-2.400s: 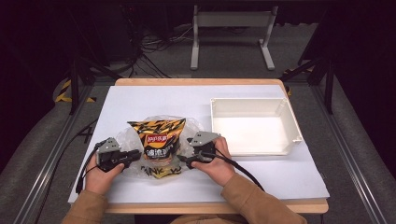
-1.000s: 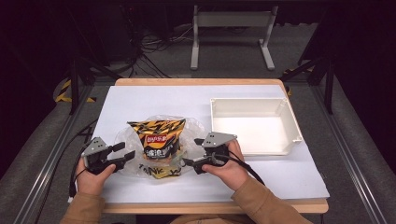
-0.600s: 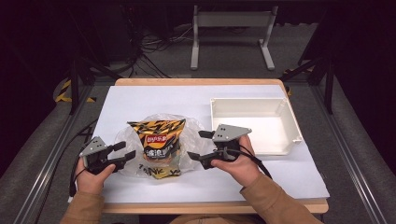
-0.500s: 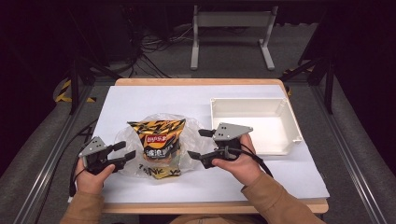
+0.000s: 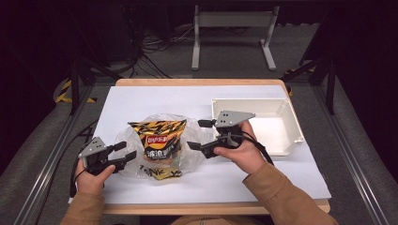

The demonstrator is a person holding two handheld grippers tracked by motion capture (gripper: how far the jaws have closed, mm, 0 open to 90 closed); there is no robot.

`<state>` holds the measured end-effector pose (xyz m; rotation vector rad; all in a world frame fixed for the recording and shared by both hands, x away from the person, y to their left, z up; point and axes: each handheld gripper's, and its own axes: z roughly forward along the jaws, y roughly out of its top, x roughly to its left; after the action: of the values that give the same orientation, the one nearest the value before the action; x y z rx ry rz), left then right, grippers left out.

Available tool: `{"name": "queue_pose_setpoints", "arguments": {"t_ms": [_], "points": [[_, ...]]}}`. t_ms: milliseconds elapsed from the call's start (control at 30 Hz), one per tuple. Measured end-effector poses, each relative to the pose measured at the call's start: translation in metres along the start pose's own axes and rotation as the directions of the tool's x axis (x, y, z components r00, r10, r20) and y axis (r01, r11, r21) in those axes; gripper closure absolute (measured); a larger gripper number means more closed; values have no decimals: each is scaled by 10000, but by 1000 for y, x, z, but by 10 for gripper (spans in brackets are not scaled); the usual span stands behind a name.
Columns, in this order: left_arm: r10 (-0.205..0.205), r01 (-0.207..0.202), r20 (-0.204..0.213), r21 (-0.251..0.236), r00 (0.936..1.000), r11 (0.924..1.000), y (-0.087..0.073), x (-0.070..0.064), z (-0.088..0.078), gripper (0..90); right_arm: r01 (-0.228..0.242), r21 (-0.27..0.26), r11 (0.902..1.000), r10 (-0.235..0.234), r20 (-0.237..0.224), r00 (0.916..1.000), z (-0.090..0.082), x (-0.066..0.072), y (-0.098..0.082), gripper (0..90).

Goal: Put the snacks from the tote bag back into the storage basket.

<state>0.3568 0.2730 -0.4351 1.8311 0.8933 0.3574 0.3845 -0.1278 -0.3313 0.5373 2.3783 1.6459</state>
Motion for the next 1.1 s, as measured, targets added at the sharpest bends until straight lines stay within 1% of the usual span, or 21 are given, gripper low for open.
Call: {"name": "queue_pose_setpoints", "arguments": {"t_ms": [67, 100, 167, 233, 367, 500, 567, 633, 700, 867, 900, 1033, 1100], "points": [[5, -5, -3, -26, 10000, 10000, 0, -1, 0, 362, -189, 28, 9998, 189, -60, 9998, 5, -3, 2, 158], [19, -19, 1, -25, 10000, 10000, 0, -1, 0, 355, -191, 12, 9998, 191, -44, 9998, 7, -4, 4, 142], [50, -50, -28, -19, 10000, 10000, 0, -1, 0, 345, -181, 25, 9998, 181, 1, 9998, 13, -7, 6, 138], [31, -31, -10, -50, 10000, 10000, 0, -1, 0, 344, -221, 31, 9998, 222, -103, 9997, 18, -9, 7, 138], [56, -56, -17, -97, 10000, 9999, 0, 0, 1, 342, -191, 160, 9997, 197, -356, 9992, 30, -10, 8, 139], [43, -43, -6, -76, 10000, 10000, 0, -1, 1, 342, -127, 314, 9994, 143, -505, 9986, 42, -9, 8, 144], [18, -18, -12, -54, 10000, 10000, 0, -1, 1, 342, -53, 395, 9992, 73, -499, 9987, 48, -9, 8, 146], [88, -88, -40, -46, 10000, 10000, 0, 0, 1, 342, -28, 460, 9989, 53, -550, 9985, 53, -8, 8, 147], [71, -71, 15, -28, 10000, 10000, 0, 0, 2, 342, 0, 517, 9987, 29, -565, 9984, 57, -8, 8, 147], [78, -78, 26, 60, 10000, 10000, 0, -1, 2, 341, 26, 578, 9983, 11, -628, 9980, 65, -10, 8, 150], [110, -111, 27, 40, 9999, 9999, 0, 0, 3, 341, 3, 664, 9978, 38, -619, 9981, 70, -12, 7, 161], [99, -99, 34, 49, 9999, 9999, 0, 0, 3, 341, 62, 768, 9970, -9, -690, 9976, 75, -13, 6, 189], [116, -116, 25, 54, 9999, 9999, 0, 0, 3, 342, 317, 809, 9962, -260, -703, 9972, 76, -13, 7, 228]]}}
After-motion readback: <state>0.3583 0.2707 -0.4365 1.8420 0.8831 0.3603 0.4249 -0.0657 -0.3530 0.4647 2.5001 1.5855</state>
